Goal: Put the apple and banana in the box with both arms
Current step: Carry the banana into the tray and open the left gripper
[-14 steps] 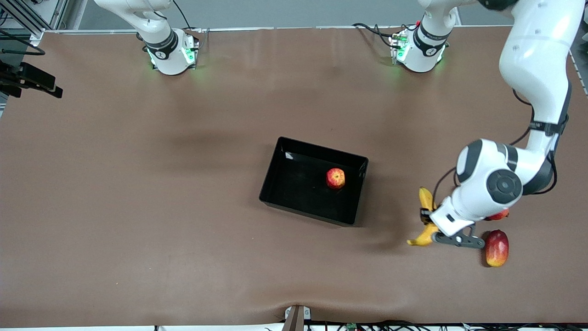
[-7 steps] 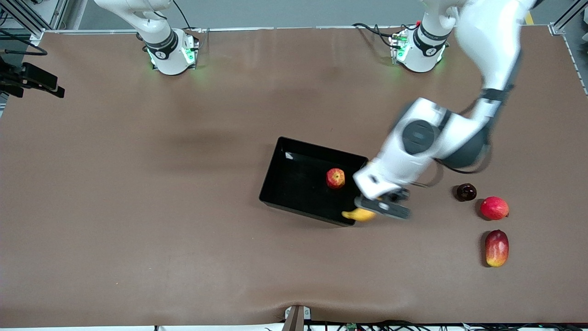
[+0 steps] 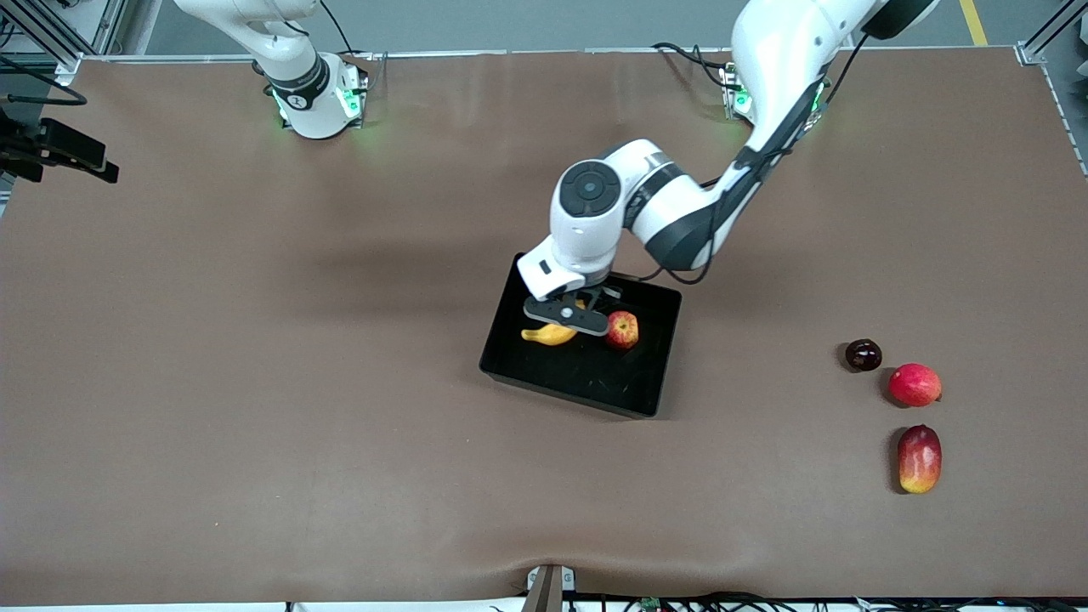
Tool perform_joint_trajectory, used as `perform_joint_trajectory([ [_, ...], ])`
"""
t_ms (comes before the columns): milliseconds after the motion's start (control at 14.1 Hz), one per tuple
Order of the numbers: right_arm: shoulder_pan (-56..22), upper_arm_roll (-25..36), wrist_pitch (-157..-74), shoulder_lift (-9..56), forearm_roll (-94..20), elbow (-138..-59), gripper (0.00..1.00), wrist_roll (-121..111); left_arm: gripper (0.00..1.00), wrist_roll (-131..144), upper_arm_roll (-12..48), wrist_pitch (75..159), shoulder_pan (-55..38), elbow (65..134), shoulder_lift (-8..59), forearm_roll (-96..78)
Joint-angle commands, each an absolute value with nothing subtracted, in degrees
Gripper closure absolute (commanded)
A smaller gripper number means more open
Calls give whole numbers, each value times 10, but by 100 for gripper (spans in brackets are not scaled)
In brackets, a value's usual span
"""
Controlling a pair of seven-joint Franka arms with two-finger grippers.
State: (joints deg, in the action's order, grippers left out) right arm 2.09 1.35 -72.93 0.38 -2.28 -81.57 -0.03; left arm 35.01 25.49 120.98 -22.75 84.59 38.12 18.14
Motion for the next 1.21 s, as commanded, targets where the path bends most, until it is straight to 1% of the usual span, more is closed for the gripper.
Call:
perform_joint_trajectory([
  [0, 32, 7, -741, -2, -24, -831, 0, -1, 100, 353, 247, 1254, -239, 825, 418, 200],
  [213, 30, 6, -743, -1, -25, -832, 0, -1, 100, 352, 231, 1261, -249, 825, 433, 214],
  [427, 31, 6, -739, -2, -25, -835, 0, -1, 100, 352, 221, 1299, -257, 821, 463, 223],
  [712, 35, 6, -736, -3, -26, -843, 0, -1, 100, 354, 146, 1338, -322, 821, 485, 222],
  [783, 35, 7, -736, -3, -28, -844, 0, -1, 100, 360, 139, 1342, -327, 821, 490, 222],
  [854, 36, 7, -737, -3, -29, -849, 0, -1, 92, 371, 139, 1343, -328, 821, 492, 222],
  [925, 38, 7, -737, -3, -32, -850, 0, -1, 62, 383, 139, 1343, -328, 821, 490, 222],
  [996, 41, 6, -737, -3, -33, -850, 0, -1, 26, 390, 139, 1342, -327, 821, 485, 223],
  [1067, 40, 7, -737, -3, -33, -852, 0, -1, 0, 394, 139, 1342, -327, 821, 479, 222],
  [1139, 41, 7, -737, -3, -33, -854, 0, -1, 0, 395, 139, 1338, -325, 820, 469, 221],
])
